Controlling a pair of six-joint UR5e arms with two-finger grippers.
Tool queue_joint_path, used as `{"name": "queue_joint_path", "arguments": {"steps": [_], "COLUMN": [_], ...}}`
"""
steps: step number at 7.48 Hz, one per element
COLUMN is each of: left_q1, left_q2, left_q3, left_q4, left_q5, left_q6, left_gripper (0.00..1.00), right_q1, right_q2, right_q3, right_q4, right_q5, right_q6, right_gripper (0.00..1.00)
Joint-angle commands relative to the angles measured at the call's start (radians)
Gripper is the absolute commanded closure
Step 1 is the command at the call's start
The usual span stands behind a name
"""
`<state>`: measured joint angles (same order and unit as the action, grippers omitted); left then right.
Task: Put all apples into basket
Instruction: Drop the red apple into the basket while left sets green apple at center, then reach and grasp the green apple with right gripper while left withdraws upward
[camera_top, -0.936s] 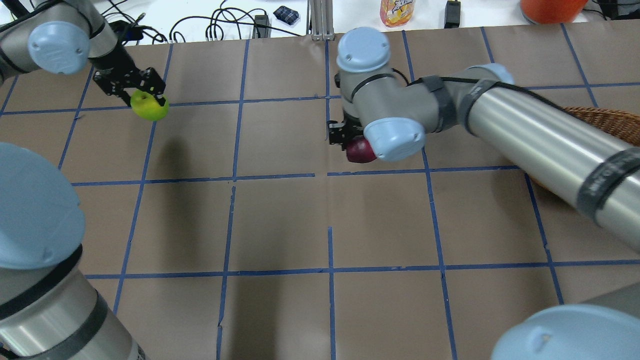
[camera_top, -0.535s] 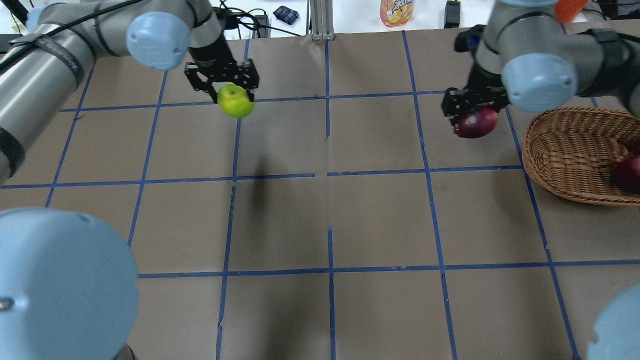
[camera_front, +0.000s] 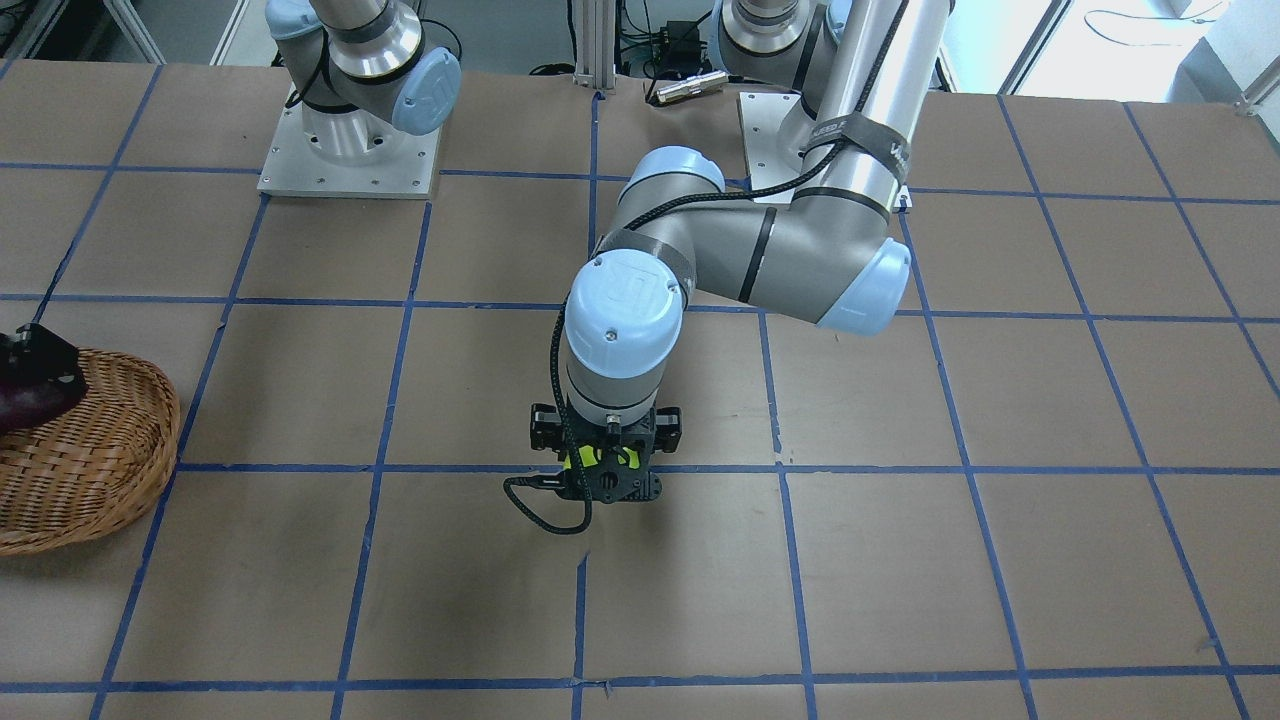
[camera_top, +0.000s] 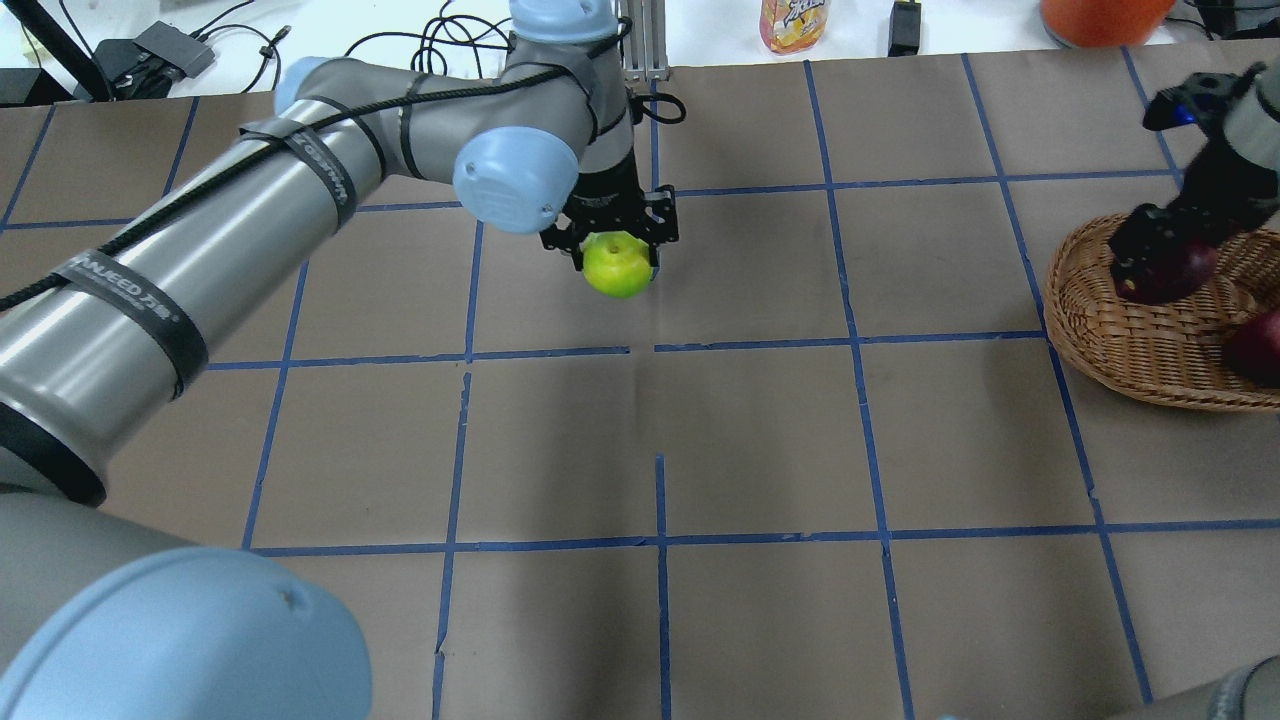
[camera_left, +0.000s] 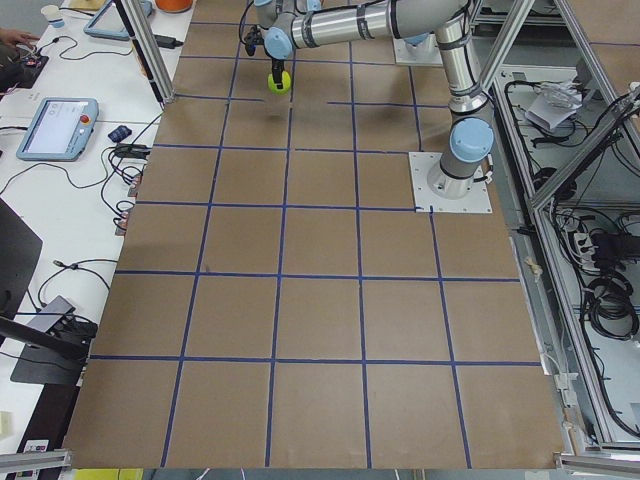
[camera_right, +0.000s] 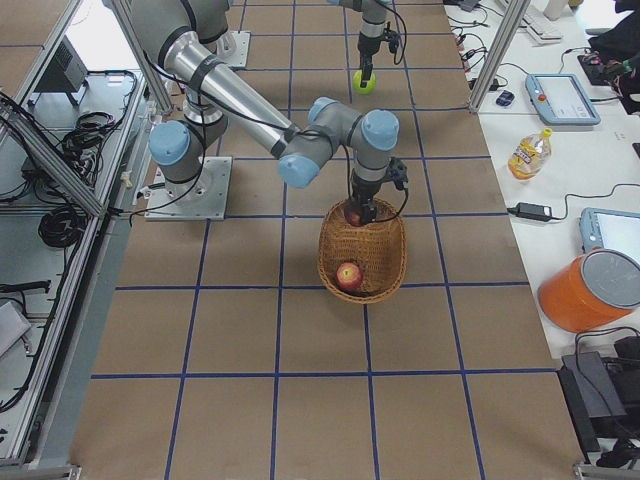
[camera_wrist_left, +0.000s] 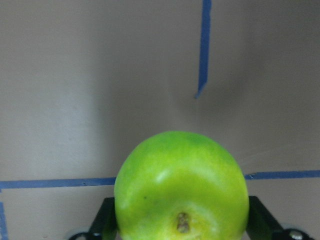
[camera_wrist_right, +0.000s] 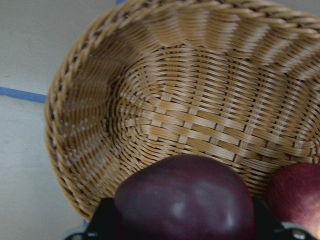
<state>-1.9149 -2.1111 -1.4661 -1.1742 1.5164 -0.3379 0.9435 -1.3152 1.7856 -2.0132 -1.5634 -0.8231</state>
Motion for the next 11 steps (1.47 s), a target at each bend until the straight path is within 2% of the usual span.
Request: {"name": "queue_joint_path", "arguments": {"steps": [1, 2, 3, 4, 5, 6, 7, 8, 9, 10, 11], "left_q1": [-0.018, -0.016, -0.009, 0.005, 0.061, 0.170, 0.303, 0.441, 0.500, 0.481, 0.441], "left_q2": [-0.013, -0.021, -0.006, 0.047, 0.127, 0.184, 0.230, 0.244, 0.282, 0.354, 0.423], "left_q3": [-0.130, -0.154, -0.152, -0.140, -0.085, 0.022, 0.144, 0.189, 0.184, 0.196, 0.204], "left_q4": [0.219, 0.255, 0.258, 0.231, 0.074, -0.178, -0.432, -0.546, -0.570, -0.579, -0.570], "left_q5": [0.001, -0.002, -0.011, 0.001, -0.010, -0.054, -0.073, -0.058, -0.041, 0.053, 0.056], "left_q6": [-0.012, -0.015, -0.013, 0.000, 0.005, 0.075, 0.243, 0.408, 0.439, 0.432, 0.421], "left_gripper": [0.40, 0.31, 0.00, 0.00, 0.00, 0.00, 0.00, 0.00, 0.00, 0.00, 0.00], "right_q1": [-0.116, -0.117, -0.118, -0.117, -0.109, -0.109, -0.088, -0.004, 0.118, 0.255, 0.387], "right_q2": [0.011, 0.016, 0.007, 0.004, 0.001, -0.021, -0.057, -0.102, -0.140, -0.153, -0.136], "right_q3": [0.057, 0.055, 0.055, 0.049, 0.046, 0.048, 0.049, 0.055, 0.058, 0.058, 0.058], "right_q4": [-0.123, -0.137, -0.124, -0.119, -0.119, -0.116, -0.070, -0.044, 0.006, 0.014, 0.004], "right_q5": [0.054, 0.062, 0.060, 0.062, 0.063, 0.062, 0.062, 0.060, 0.060, 0.062, 0.063], "right_q6": [-0.128, -0.130, -0.120, -0.119, -0.117, -0.116, -0.111, -0.041, 0.093, 0.286, 0.444], "right_gripper": [0.22, 0.12, 0.00, 0.00, 0.00, 0.00, 0.00, 0.00, 0.00, 0.00, 0.00]}}
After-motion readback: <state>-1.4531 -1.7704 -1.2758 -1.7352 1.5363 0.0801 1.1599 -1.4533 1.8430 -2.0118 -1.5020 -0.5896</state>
